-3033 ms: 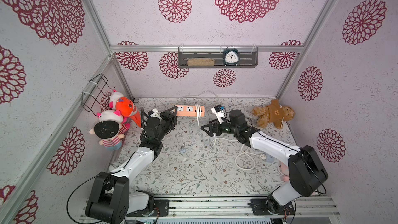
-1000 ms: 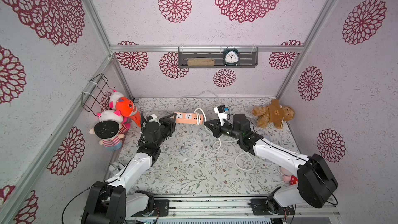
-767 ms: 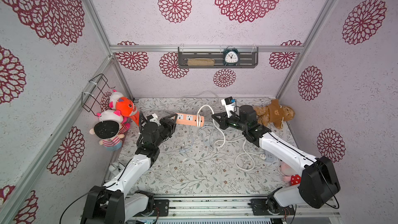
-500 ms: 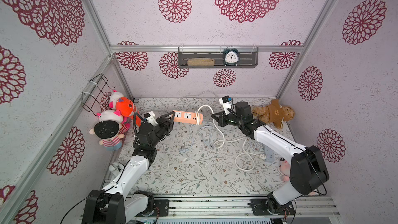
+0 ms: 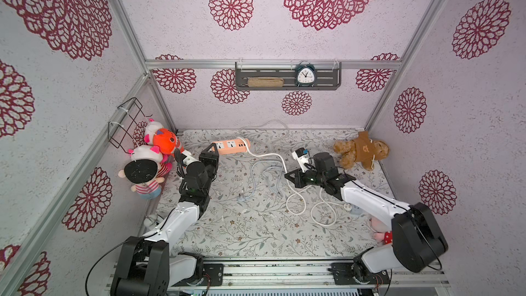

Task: Unwrap the cord wrapped around the power strip
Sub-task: Unwrap the power cord from the power strip.

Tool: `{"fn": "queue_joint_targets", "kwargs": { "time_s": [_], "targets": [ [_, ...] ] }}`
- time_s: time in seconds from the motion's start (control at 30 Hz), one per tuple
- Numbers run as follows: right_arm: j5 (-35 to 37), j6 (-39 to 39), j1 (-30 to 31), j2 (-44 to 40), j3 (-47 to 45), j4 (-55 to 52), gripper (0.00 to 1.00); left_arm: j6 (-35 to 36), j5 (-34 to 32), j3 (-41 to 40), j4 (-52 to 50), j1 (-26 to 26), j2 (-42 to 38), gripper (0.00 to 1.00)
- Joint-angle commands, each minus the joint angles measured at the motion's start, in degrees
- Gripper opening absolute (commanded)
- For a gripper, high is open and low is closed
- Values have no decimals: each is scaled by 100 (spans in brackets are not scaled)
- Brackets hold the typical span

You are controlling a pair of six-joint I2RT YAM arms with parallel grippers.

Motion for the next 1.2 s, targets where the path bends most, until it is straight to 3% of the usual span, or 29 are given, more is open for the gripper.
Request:
{"fn": "queue_joint_targets", "kwargs": {
  "time_s": [0.0, 0.2, 0.27, 0.37, 0.5, 0.6, 0.7, 0.87, 1.07, 1.17],
  "targets": [
    [-158, -392, -344, -646, 203, -305, 0, 769, 364, 490, -1045, 245, 46, 0],
    [-23, -122, -984, -213, 815, -262, 0, 1504, 3072, 1232, -2114, 499, 763, 0],
    [130, -74, -1074, 126, 1004, -249, 0, 1418, 3762, 1215, -1866, 499, 807, 0],
    [316, 41, -1157, 633, 1113, -153, 0, 584, 4393, 951, -455, 508, 753, 0],
    [407, 182, -1162, 1048, 998, -83, 0, -714, 4042, 627, 1546, 692, 698, 0],
    [660, 85, -1180, 1043, 778, -212, 0, -1250, 3476, 383, 2178, 1014, 584, 0],
    [986, -177, -1315, 958, 573, -641, 0, -1223, 3037, 121, 1807, 1469, 278, 0],
    [1056, -291, -1785, 713, 27, -991, 0, -707, 2664, -305, 215, 2272, -814, 0],
    [944, -219, -2321, 505, -466, -946, 0, -1208, 3444, -692, 179, 3670, -1435, 0],
    [928, -191, -2434, 478, -533, -912, 0, -1228, 3721, -605, 110, 3809, -1431, 0]
  ]
}}
